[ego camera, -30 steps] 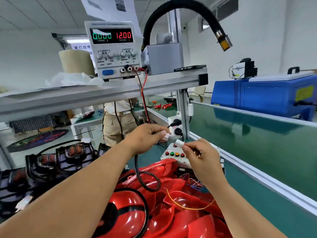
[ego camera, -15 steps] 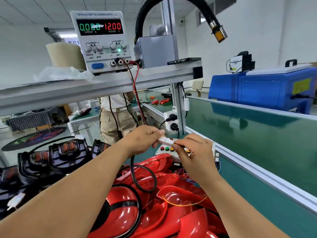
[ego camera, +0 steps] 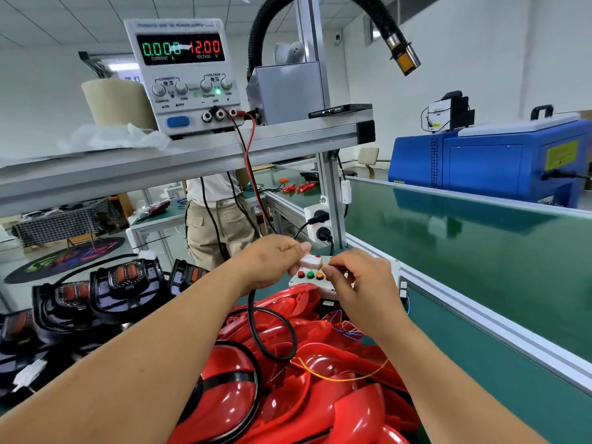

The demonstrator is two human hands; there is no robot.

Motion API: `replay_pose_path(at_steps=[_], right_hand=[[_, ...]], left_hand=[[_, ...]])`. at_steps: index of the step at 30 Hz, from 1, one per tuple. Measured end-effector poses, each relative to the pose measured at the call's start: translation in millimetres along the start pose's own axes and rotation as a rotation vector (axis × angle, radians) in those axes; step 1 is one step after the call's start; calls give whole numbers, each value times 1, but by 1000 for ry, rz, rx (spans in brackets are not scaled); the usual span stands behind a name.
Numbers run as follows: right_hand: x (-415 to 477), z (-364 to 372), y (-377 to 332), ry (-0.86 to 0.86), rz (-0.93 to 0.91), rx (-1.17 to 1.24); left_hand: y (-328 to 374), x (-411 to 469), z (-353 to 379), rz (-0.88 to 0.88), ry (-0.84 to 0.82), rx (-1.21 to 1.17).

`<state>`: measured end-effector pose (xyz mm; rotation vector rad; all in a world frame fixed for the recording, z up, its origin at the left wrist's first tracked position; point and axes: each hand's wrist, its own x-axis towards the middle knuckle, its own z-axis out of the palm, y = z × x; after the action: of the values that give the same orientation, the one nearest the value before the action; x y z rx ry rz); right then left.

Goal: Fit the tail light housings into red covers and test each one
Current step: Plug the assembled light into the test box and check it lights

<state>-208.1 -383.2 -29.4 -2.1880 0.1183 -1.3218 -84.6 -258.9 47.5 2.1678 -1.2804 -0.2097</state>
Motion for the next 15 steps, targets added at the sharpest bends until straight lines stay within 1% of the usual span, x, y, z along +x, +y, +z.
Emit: replay_pose_path(at_steps=[3,9,12,14,15], right_hand=[[0,0,-1,-11,-20,-3],[-1,2,0,3,-43,-10],[-2,8,5,-7,-41,-24],[-6,13,10,-85,36,-49],[-9,17,12,-171,83,-118]], left_hand=[[4,0,3,-7,-12,7],[8,0,9,38,-11,28],[5,-3,9,9,-40,85],[3,-6,4,-59,-88,171],[1,-9,-1,-97,-94,187]])
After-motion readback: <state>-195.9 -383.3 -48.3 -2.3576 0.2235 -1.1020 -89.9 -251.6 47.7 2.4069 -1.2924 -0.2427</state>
